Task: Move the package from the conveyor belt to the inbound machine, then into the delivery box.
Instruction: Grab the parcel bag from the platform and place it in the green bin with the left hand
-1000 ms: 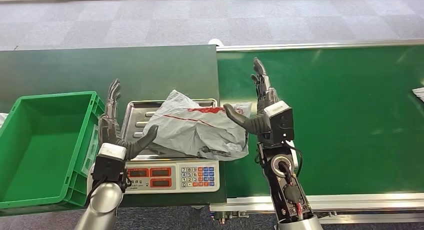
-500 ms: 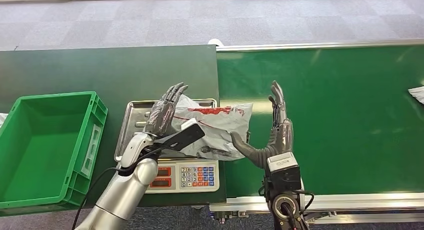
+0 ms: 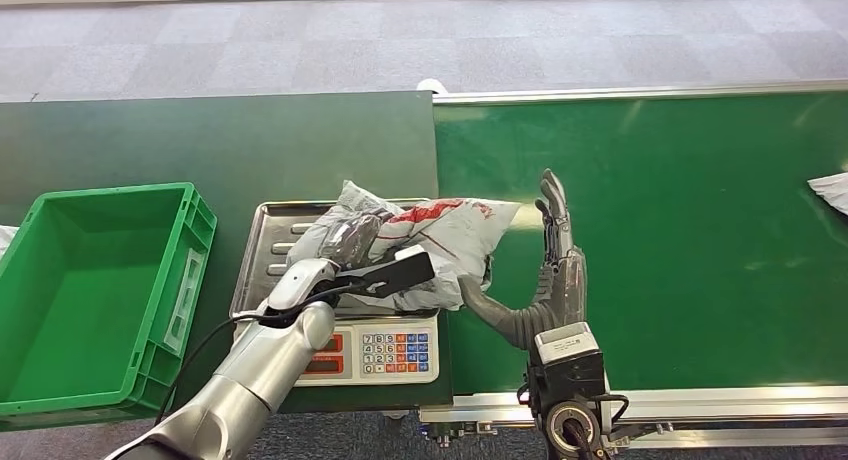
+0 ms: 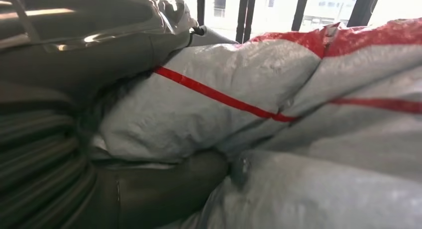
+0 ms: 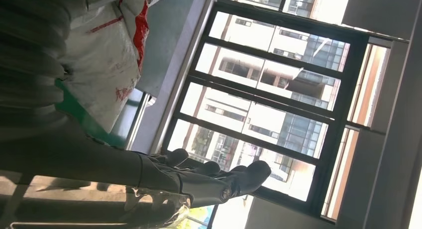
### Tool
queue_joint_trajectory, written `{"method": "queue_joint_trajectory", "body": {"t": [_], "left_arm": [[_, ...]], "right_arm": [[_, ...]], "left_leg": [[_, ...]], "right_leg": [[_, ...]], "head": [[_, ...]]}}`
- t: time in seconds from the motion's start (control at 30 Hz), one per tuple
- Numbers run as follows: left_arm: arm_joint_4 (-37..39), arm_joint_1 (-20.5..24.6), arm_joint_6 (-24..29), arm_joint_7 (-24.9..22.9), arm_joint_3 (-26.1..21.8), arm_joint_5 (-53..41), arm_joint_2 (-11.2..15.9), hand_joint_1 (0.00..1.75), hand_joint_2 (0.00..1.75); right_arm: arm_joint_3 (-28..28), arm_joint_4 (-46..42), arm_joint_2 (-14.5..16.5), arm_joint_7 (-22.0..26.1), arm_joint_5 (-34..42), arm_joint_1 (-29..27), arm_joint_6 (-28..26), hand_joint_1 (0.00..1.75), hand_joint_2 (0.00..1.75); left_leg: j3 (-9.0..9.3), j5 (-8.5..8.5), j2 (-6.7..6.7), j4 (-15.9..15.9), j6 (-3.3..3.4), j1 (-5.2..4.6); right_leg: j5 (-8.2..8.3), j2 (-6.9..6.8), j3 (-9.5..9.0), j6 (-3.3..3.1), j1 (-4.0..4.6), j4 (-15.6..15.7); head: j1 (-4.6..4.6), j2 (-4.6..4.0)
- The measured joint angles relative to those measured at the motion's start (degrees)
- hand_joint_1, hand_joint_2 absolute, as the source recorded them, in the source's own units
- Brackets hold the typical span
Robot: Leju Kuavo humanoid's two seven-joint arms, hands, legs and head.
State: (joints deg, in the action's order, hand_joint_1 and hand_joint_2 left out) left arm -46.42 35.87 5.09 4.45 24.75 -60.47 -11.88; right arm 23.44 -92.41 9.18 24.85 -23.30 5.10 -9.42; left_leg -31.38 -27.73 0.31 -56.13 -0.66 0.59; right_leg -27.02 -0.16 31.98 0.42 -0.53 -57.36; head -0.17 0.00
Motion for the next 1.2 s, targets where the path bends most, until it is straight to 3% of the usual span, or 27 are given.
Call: {"method": "queue_joint_trajectory", "body": {"t": [0.17,0.37,0.6,0.77,0.97,1.2], "left_arm": [[0.8,0.3,1.7,2.4,-1.2,2.6,-0.1,1.75,1.75],[-2.0,-2.4,9.0,8.9,-4.8,12.7,-0.4,1.75,1.75],[-14.0,-8.1,17.7,16.6,-9.5,31.3,-0.3,1.72,1.75],[-26.1,-11.6,24.5,19.5,-13.1,37.6,1.2,1.74,1.75],[-37.5,-14.4,29.2,18.6,-21.1,32.9,4.8,1.75,1.75],[-38.7,-14.5,31.6,12.7,-32.9,20.4,11.3,1.65,1.75]], "right_arm": [[-0.1,0.0,0.0,-0.2,0.0,-0.1,-0.2,0.00,1.75],[-0.2,-1.0,-0.2,-0.5,-0.2,-0.8,-1.1,0.00,1.75],[-0.3,-1.4,-0.5,-1.0,-0.2,-1.8,-2.4,0.00,1.75],[-0.3,-1.4,-1.0,-1.0,-0.3,-3.1,-3.8,0.00,1.75],[-0.7,-1.4,-1.5,-0.9,-0.3,-5.5,-4.7,0.00,1.75],[-2.4,-1.4,-1.6,-1.7,-0.9,-7.5,-4.6,0.00,1.75]], "left_leg": [[0.11,0.00,0.00,0.0,0.00,0.00],[0.03,0.00,0.05,0.0,0.00,0.00],[-0.22,0.00,0.04,0.0,0.00,0.01],[-0.27,0.00,0.05,0.0,0.00,0.01],[-0.27,0.00,0.05,0.0,0.00,0.02],[-0.23,0.01,0.09,0.0,-0.01,0.02]], "right_leg": [[0.00,0.00,-0.10,0.00,0.00,0.0],[0.00,0.02,0.01,0.00,0.00,0.0],[0.00,0.02,0.24,0.00,0.01,0.0],[-0.01,0.02,0.27,-0.01,0.02,0.0],[-0.02,0.02,0.28,-0.02,0.02,0.0],[-0.02,0.04,0.27,-0.03,0.03,0.0]], "head": [[0.01,0.00],[0.01,0.00],[0.00,0.00],[0.01,0.00],[0.01,0.00],[0.02,0.00]]}}
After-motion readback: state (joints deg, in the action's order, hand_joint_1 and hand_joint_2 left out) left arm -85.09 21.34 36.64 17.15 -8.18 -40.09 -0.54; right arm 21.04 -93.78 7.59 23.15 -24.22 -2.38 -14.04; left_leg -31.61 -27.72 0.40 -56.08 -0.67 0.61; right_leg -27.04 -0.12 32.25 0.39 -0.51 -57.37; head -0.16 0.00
